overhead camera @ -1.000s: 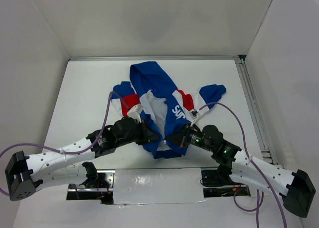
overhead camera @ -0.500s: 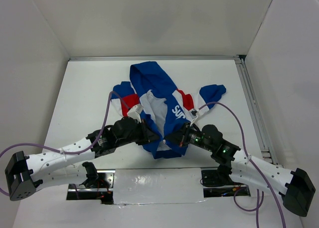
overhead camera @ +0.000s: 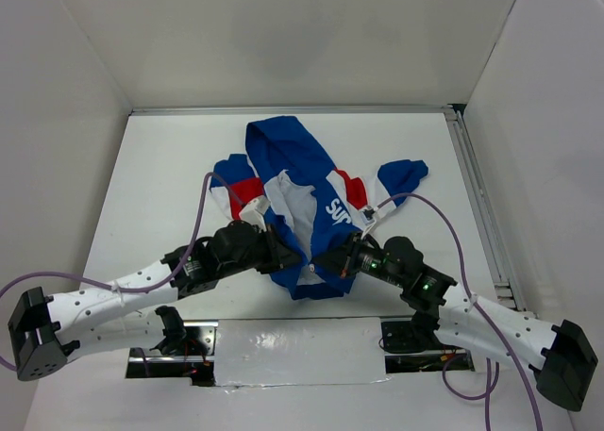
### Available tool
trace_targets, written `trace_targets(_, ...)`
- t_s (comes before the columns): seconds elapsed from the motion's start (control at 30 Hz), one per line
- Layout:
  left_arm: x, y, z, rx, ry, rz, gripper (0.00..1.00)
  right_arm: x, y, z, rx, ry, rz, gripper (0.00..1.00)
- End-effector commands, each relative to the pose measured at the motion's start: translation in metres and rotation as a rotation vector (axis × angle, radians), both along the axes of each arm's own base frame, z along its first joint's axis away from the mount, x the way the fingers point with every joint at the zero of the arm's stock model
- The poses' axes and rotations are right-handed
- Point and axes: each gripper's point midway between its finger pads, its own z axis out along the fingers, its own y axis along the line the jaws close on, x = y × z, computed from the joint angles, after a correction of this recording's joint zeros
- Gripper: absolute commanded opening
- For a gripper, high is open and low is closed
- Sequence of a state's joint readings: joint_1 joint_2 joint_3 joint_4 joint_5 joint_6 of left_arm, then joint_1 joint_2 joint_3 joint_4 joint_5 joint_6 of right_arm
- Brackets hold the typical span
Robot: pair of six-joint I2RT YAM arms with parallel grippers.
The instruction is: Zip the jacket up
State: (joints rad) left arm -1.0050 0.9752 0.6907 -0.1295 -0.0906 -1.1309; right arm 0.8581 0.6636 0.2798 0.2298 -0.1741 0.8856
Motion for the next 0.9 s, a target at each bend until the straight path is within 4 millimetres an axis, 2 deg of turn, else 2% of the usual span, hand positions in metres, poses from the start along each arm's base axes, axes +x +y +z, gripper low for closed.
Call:
trace_targets(0.0,0.0039,-0.0121,0.0291,-0.067,-0.048,-0.017,0.0,0.0031,0.0044,0.0212,0.055,-0.059,0.009,0.0)
trace_targets(0.5,0.0027,-0.0151,0.029,-0.073,-0.062,-0.039,0.0,0.0074,0.0039,0.0306,0.08,-0.081,-0.013,0.0)
trace_targets(0.87,0.0003,-0.017,0.0319,-0.087,-0.074,-0.062,0.0,0.0117,0.0017,0.0281,0.086,-0.068,-0.045,0.0)
